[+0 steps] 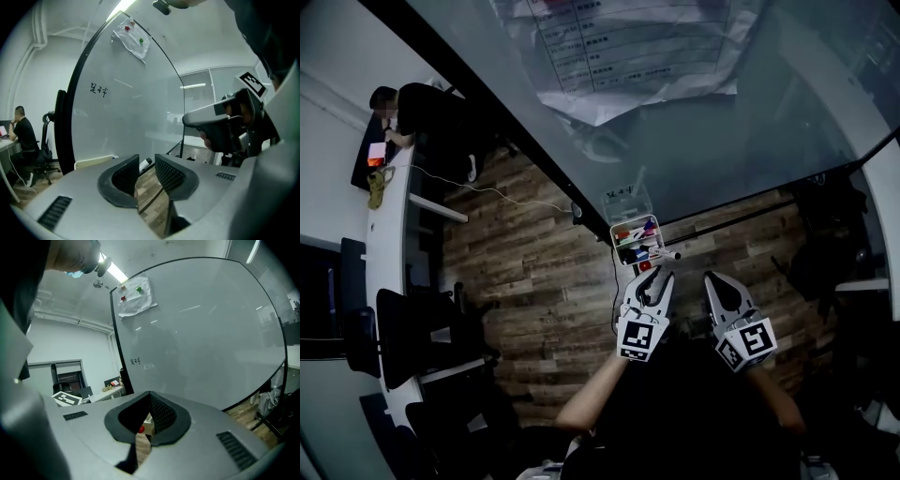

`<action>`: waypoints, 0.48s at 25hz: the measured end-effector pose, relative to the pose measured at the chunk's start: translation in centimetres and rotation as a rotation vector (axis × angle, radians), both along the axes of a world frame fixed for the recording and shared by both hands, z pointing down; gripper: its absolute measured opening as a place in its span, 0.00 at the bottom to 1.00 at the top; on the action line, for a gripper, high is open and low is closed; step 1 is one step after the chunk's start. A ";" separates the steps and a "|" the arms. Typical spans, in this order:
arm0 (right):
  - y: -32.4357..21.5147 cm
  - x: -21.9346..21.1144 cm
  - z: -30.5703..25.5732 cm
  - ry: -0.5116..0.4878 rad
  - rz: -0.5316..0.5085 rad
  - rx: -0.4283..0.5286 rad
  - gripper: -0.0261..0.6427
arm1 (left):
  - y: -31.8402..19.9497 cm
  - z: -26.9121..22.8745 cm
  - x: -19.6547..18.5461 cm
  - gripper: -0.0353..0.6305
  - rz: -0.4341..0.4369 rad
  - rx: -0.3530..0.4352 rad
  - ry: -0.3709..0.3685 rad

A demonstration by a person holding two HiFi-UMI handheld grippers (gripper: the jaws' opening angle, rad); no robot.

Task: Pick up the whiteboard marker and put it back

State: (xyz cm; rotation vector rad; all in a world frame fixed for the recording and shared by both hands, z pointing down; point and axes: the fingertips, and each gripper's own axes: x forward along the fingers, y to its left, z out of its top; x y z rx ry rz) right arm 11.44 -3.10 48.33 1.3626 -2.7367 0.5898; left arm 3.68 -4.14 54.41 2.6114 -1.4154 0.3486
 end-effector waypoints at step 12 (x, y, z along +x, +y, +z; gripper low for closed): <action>-2.0 0.7 1.1 -0.026 0.049 -0.055 0.06 | -2.5 3.1 0.7 0.31 0.045 -0.058 -0.110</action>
